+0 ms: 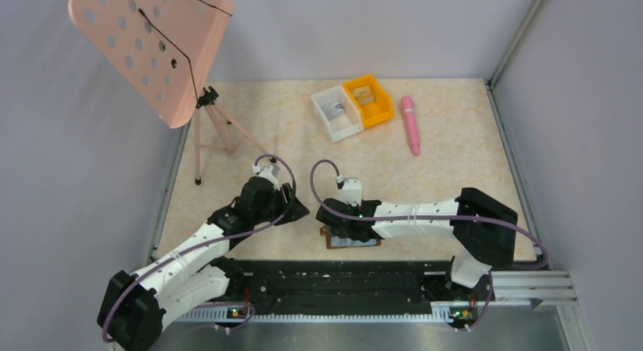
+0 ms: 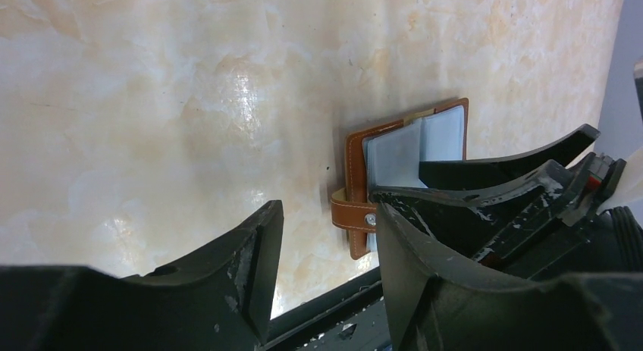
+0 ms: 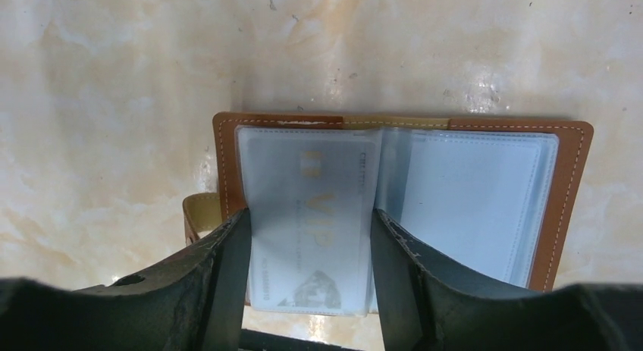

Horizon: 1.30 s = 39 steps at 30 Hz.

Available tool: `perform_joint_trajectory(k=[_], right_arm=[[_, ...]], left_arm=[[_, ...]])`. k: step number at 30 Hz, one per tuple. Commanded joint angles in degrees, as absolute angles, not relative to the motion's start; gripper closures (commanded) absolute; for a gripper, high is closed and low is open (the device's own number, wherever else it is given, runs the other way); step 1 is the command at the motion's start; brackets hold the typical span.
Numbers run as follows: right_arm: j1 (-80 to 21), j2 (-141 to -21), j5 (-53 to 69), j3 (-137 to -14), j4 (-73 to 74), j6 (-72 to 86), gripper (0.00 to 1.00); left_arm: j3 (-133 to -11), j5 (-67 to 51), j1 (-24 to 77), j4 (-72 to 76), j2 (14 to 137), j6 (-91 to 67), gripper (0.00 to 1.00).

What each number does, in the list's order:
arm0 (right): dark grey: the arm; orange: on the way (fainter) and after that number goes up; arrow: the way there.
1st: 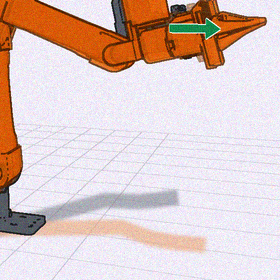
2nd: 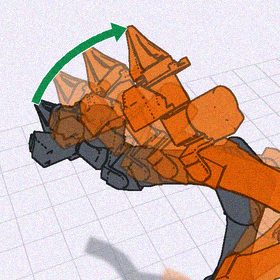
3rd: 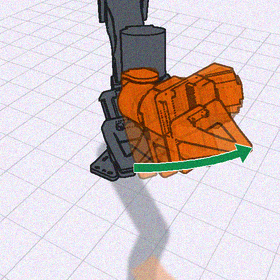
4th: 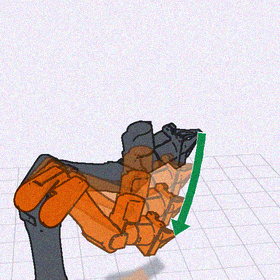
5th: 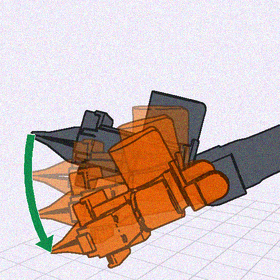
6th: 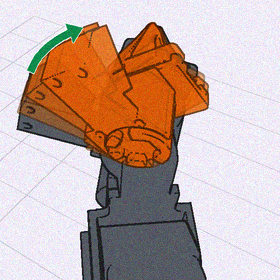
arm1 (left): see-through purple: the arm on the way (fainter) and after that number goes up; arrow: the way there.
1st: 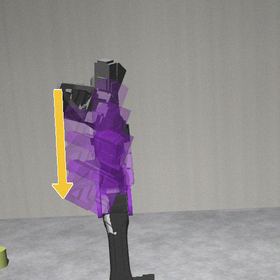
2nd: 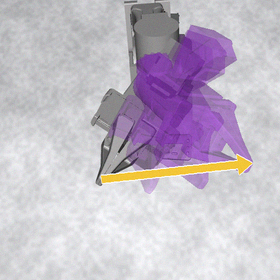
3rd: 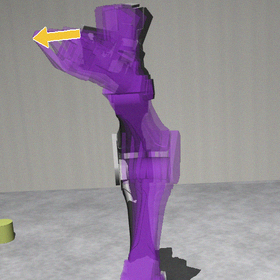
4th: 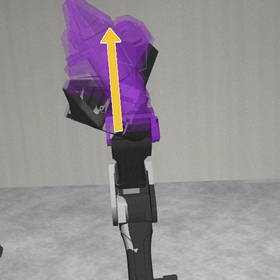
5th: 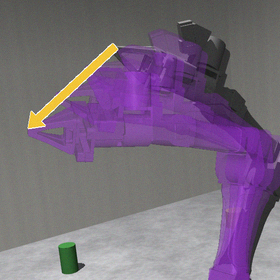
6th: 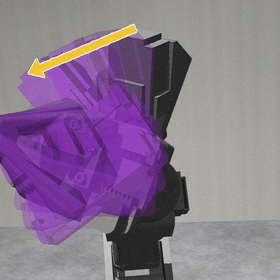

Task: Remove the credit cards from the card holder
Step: Remove the credit card from the card holder.

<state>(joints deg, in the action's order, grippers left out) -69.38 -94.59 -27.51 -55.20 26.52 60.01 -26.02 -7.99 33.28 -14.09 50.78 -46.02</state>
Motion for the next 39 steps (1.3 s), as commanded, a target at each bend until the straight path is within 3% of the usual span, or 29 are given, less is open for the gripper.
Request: perform_joint_trajectory(k=[1, 9, 22, 30, 39], right_arm=[[-69.94, -90.78, -27.99, -53.35, 23.08, 59.59, 0.51], [-69.82, -89.03, -27.77, -52.27, 22.49, 59.43, 0.55], [-62.52, -81.51, -12.78, -39.30, 2.54, 58.54, 0.53], [-59.54, -77.07, -7.41, -33.05, -6.71, 58.71, 0.53], [-57.54, -73.39, -3.62, -28.41, -13.35, 58.25, 0.52]], left_arm=[[-26.42, -10.23, 32.96, -12.03, 51.88, -45.01, 0.46], [-25.49, -12.17, 32.96, -10.10, 52.75, -45.64, 0.46], [-24.60, -21.28, 32.96, -3.55, 55.95, -45.47, 0.46], [-26.02, -24.69, 33.09, -0.64, 58.80, -46.42, 0.50], [-32.15, -21.57, 33.09, -7.90, 57.61, -44.78, 0.58]])
